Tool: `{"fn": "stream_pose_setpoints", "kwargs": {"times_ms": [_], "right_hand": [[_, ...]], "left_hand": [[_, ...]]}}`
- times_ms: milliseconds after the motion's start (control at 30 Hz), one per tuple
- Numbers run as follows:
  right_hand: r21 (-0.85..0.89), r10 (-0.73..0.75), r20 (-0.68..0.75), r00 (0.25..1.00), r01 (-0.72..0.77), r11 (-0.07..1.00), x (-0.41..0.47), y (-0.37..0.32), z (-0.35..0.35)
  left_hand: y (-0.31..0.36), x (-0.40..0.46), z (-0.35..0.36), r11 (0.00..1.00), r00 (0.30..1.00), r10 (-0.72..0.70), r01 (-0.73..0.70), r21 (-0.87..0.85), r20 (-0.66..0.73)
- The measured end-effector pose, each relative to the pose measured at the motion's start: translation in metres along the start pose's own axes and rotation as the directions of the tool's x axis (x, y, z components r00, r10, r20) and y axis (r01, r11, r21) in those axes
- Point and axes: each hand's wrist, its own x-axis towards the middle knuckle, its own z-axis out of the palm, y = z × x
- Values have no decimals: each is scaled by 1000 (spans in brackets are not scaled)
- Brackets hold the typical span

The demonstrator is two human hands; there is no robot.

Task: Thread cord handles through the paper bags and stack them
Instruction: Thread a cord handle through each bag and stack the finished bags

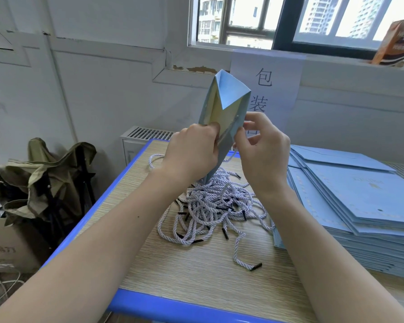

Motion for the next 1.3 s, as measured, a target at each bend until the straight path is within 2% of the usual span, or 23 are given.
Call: {"fn": "stream_pose_setpoints", "kwargs": {"times_ms": [100, 300, 433, 600, 767, 867, 1033, 1167, 1300], "right_hand": [[-3, -2, 1, 1000, 2, 1000, 0, -1, 0], [-1, -29, 13, 1000, 29, 1000, -1, -3, 2], [-6, -36, 16, 999, 36, 999, -1, -3, 2], [-6, -29, 17, 999, 29, 1000, -2, -4, 3], [-40, -50, 25, 998, 51, 998, -2, -7, 1], [-71, -73, 29, 997, 75, 995, -1, -8, -1], [-84, -103, 59, 993, 107, 991, -1, -9, -1], [-127, -117, 93, 989, 128, 984, -3, -10, -1], [-137, -69, 86, 994, 80, 987, -1, -9, -1]], "left_hand": [[-2, 0, -3, 997, 996, -16, 10, 74, 85], [-3, -3, -14, 999, 976, 21, -13, -38, 216], [-5, -4, -14, 996, 966, 51, -67, 55, 253], [-5, 0, -4, 995, 980, 3, -23, 97, 198], [-9, 0, -1, 998, 993, 0, 8, -68, 119], [-6, -1, 1, 978, 999, 45, -50, -204, -27], [1, -4, 10, 955, 970, 124, -174, -242, -207], [3, -3, 14, 947, 961, 108, -178, -267, -254], [4, -4, 12, 930, 949, 87, -186, -316, -302]]}}
